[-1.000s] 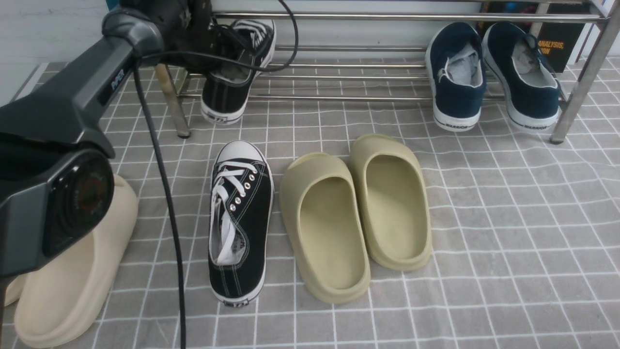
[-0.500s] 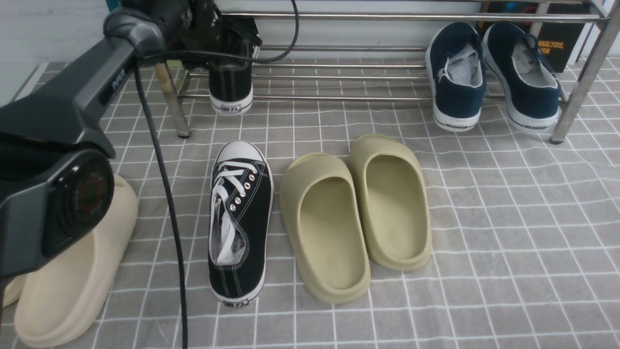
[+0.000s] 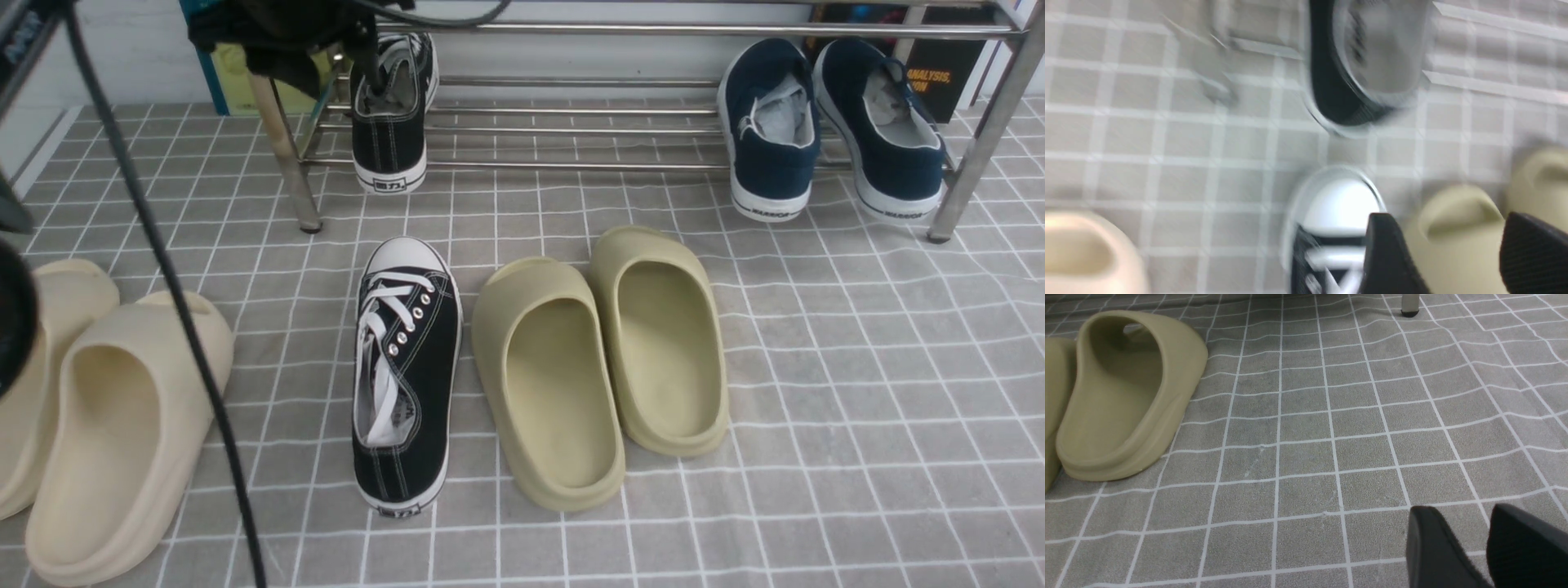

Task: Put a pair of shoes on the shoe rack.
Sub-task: Use the left arm to grab the shoe closest to it

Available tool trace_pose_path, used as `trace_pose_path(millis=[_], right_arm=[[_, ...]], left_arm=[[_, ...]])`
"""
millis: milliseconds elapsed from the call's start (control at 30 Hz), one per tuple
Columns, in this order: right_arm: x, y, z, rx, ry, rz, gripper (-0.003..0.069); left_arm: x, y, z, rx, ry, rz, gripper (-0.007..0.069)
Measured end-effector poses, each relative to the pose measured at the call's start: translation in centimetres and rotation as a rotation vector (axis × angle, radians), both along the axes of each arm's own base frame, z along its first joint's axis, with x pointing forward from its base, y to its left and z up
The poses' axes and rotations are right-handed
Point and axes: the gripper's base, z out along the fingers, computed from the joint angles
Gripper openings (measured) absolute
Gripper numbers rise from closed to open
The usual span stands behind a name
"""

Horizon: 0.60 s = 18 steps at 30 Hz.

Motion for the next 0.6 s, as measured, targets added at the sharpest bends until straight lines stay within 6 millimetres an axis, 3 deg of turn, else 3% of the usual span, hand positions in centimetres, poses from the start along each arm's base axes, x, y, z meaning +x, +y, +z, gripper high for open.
trace_pose_path(millis=[67, 100, 233, 333, 367, 467, 600], right_arm=[[0.0, 0.0, 0.0, 0.0, 0.0, 0.0, 0.0239], [0.0, 0.0, 0.0, 0.0, 0.0, 0.0, 0.0239], [0.0, 0.0, 0.0, 0.0, 0.0, 0.0, 0.0239], [0.0, 0.0, 0.0, 0.0, 0.0, 0.0, 0.0239], [0.0, 0.0, 0.0, 0.0, 0.0, 0.0, 0.0239], [0.0, 0.0, 0.0, 0.0, 0.0, 0.0, 0.0239], [0.0, 0.0, 0.0, 0.0, 0.0, 0.0, 0.0239]], left_arm=[[-0.9, -0.3, 0.1, -0.007, 0.014, -0.024, 0.0346], [-3.0, -0.8, 0.7, -0.014, 0.034, -0.056, 0.0322], [-7.0, -1.4, -0.6, 0.004, 0.119, -0.103, 0.0302], [-8.3, -1.5, -3.8, 0.048, 0.172, -0.113, 0.03], [-8.4, -1.6, -4.0, 0.051, 0.174, -0.113, 0.03], [-8.9, -1.3, -9.4, 0.078, 0.239, -0.063, 0.03], [-9.2, -1.1, -12.6, 0.057, 0.234, -0.002, 0.03]])
